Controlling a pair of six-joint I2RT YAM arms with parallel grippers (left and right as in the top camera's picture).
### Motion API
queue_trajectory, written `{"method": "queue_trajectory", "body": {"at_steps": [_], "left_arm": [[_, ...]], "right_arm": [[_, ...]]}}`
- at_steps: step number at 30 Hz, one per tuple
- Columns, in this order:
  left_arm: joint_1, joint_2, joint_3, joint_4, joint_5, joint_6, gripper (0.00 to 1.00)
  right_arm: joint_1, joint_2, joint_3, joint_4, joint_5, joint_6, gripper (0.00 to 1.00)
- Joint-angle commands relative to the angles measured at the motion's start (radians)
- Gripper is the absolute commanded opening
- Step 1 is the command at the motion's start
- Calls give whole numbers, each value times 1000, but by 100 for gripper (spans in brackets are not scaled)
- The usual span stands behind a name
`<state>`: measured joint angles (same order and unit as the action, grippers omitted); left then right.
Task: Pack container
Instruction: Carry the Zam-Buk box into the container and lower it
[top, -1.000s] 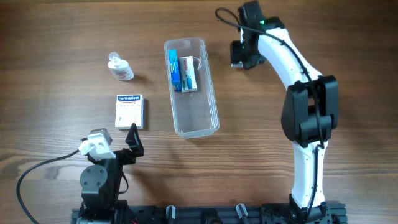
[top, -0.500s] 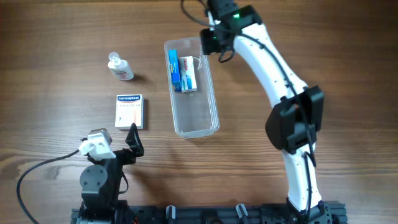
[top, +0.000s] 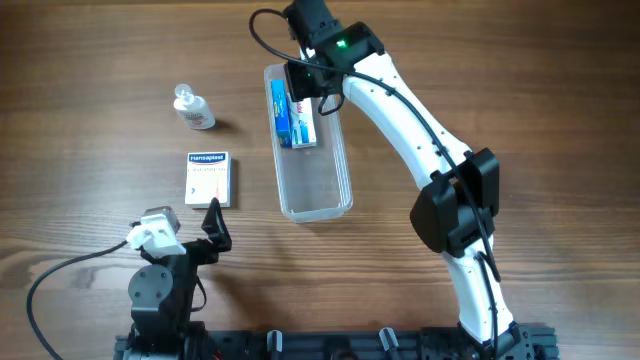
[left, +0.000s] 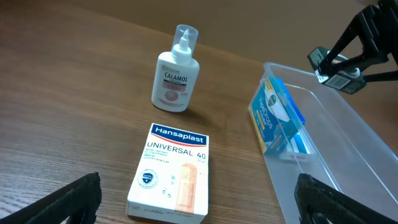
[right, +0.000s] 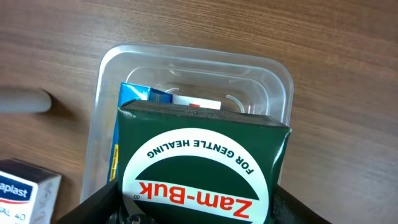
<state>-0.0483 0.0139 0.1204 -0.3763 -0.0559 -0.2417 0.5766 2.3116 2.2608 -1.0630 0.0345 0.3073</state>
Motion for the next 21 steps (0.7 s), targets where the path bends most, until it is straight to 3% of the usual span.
{"method": "queue_trajectory", "body": {"at_steps": [1,21], "left_arm": [[-6,-6,-7,4,-13,-1,100],[-6,-6,-7,4,-13,-1,100]], "right_arm": [[8,8,21,-8,15,64,47],[13,139,21,2,21,32,47]]}}
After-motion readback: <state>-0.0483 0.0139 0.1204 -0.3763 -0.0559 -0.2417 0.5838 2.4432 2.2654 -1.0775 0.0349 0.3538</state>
